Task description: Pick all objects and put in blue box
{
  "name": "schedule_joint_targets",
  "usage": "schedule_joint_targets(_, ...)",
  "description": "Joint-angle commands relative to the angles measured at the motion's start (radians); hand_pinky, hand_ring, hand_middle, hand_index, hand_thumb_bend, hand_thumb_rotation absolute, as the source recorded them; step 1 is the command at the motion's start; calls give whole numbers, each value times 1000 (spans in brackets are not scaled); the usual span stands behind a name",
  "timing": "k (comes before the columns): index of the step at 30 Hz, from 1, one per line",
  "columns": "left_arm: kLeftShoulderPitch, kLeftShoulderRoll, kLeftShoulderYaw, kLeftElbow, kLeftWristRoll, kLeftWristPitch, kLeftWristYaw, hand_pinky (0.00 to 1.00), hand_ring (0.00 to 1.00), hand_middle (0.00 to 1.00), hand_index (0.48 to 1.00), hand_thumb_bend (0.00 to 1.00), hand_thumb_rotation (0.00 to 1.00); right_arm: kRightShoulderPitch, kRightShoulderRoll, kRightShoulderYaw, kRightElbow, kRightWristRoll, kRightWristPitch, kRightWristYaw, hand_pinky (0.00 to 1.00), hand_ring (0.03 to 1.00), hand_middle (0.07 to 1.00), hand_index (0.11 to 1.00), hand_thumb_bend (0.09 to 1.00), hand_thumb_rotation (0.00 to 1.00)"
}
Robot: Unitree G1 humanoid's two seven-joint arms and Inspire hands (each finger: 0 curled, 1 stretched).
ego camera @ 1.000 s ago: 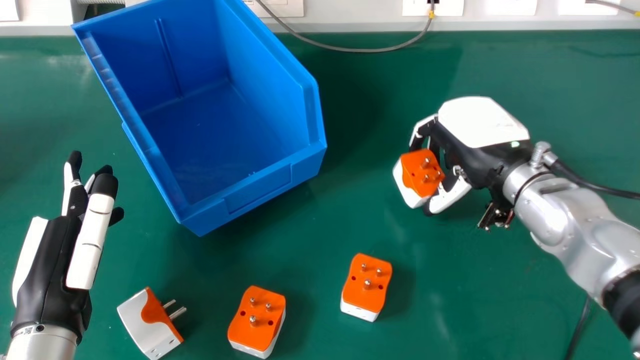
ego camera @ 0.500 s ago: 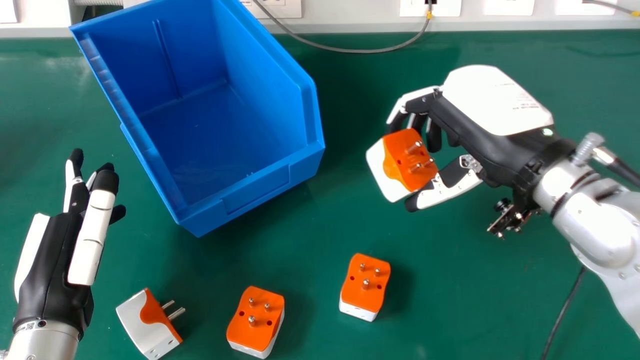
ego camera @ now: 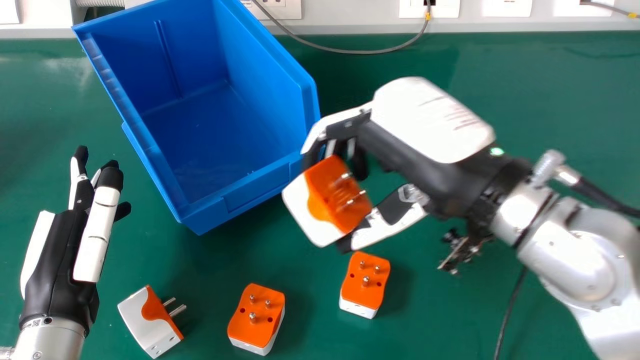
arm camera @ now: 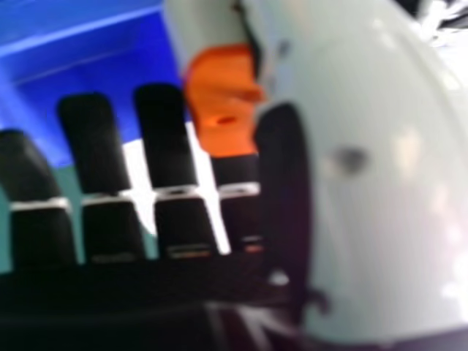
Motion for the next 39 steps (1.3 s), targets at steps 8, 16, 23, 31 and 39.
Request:
schedule_joint_targets(8, 3, -11, -14, -34, 8, 3, 19, 895, 956, 971, 1000, 612, 1000, -135, 167, 77, 135, -23, -29, -55, 202, 344, 449, 543, 500, 0)
schedule_joint_targets(16, -2, -11, -19, -35, 3, 13, 19, 895, 956, 971, 1000, 605, 1000, -271, 313, 129, 365, -93, -36, -175, 178, 353, 452, 531, 503, 0)
schedule_joint_targets(23, -14, -12, -26, -23, 5, 11, 23, 895, 957, 972, 1000, 602, 1000, -447, 404, 174, 631, -196, -48, -336, 218, 363, 457, 532, 506, 0)
schedule_joint_targets(31, -19, -18, -31, -31, 1, 21, 24, 896, 957, 972, 1000, 599, 1000, -649, 485, 218, 947, -269, -38, -507, 287, 393, 486, 523, 509, 0)
schedule_joint_targets(39, -27, -28, -29, -16, -4, 8, 24, 896, 957, 972, 1000, 600, 1000, -816, 542, 266, 1225, -319, 1, -639, 307, 398, 495, 525, 510, 0)
